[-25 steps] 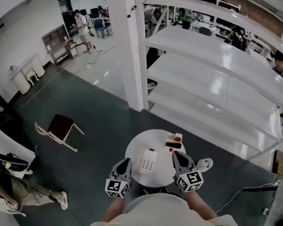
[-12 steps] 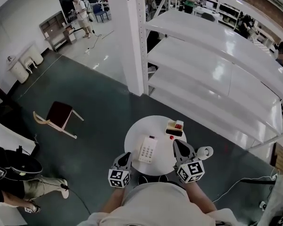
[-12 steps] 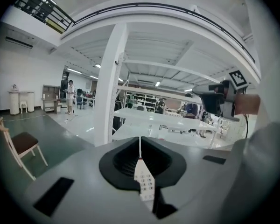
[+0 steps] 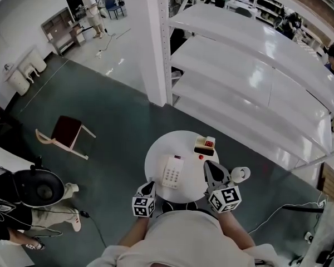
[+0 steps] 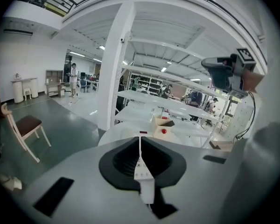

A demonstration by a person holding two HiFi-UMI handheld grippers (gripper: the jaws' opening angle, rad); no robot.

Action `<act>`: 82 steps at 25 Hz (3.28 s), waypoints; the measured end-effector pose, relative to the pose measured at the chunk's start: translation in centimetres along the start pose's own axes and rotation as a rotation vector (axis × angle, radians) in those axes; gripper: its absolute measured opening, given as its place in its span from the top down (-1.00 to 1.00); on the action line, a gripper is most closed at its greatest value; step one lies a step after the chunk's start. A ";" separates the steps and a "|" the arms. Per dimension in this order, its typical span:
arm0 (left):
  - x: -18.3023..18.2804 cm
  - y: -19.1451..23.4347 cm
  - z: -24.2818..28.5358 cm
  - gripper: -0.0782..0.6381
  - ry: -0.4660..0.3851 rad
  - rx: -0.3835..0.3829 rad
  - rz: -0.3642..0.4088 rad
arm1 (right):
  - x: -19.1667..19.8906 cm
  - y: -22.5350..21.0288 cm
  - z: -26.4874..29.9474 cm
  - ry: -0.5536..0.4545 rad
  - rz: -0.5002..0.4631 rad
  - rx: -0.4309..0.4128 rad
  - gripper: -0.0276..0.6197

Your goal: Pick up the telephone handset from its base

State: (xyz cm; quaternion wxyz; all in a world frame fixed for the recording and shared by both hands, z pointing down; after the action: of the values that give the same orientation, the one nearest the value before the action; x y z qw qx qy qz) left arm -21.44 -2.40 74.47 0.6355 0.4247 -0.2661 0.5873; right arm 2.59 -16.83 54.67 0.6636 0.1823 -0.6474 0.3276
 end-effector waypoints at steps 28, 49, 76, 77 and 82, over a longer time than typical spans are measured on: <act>1.5 1.4 7.1 -0.10 0.111 0.043 0.097 | 0.3 -1.9 -1.0 0.019 -0.006 0.115 0.89; 3.6 3.8 13.1 -0.10 0.352 0.028 0.088 | 0.4 -3.6 -2.1 0.024 0.002 0.215 0.89; 4.0 4.8 16.5 -0.10 0.493 0.010 0.148 | 0.0 -5.3 -3.8 0.022 0.005 0.332 0.89; 4.2 4.9 16.5 -0.10 0.495 0.009 0.148 | 0.0 -5.2 -3.8 0.022 0.005 0.332 0.89; 4.3 5.0 16.2 0.16 0.494 -0.013 0.143 | -0.1 -5.1 -4.1 0.025 0.006 0.334 0.89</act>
State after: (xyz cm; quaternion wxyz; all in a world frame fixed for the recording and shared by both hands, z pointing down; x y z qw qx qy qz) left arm -23.00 -14.24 87.32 0.6408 0.2445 -0.1358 0.7150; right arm 9.04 -17.82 55.10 0.6312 0.2842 -0.5760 0.4349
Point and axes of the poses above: the fingertips, and each gripper's own axes: z forward along the fingers, y to its left, x out of its underside, the point moved 5 cm from there along -z, backward along the fingers, and after that the axes turned 3 degrees about x, right-handed, at the moved point
